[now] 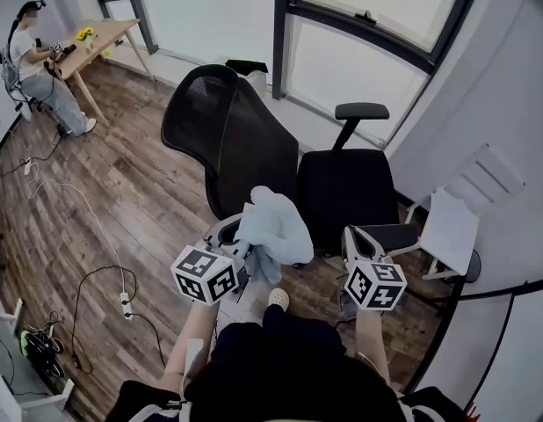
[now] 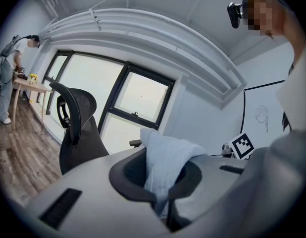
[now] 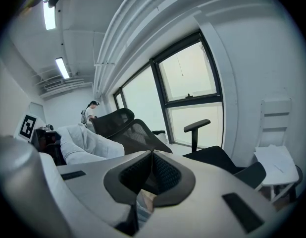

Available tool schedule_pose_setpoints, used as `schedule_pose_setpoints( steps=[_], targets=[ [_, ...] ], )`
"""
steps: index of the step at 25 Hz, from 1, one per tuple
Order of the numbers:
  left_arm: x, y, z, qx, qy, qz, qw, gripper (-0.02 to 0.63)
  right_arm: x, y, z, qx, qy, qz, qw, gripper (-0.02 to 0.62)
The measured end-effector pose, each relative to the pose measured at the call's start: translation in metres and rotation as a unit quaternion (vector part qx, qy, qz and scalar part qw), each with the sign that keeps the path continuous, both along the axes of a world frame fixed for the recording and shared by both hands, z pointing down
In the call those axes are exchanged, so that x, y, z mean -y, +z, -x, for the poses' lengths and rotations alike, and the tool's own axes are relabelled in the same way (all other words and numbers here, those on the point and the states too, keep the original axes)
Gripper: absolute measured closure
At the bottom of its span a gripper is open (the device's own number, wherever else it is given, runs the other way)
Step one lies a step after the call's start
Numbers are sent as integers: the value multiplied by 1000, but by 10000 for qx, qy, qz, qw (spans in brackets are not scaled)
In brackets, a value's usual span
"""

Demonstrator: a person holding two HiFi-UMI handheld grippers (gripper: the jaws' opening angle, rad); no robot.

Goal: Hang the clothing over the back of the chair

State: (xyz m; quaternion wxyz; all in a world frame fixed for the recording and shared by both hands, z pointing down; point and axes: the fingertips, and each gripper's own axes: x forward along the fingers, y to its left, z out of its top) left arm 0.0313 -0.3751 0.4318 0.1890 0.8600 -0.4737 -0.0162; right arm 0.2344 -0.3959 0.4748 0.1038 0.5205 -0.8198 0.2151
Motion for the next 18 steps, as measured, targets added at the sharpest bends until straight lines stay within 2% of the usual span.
schedule_pose_setpoints(
  steps=[10,18],
  targets=[
    [48,3,-14,55,84,-111,9999,588,50,12,13,-17,-339,-28,9994,565],
    [74,-3,-20,-77,72,-164,9998,588,60,7,31,58,-482,-143,9987,565]
  ],
)
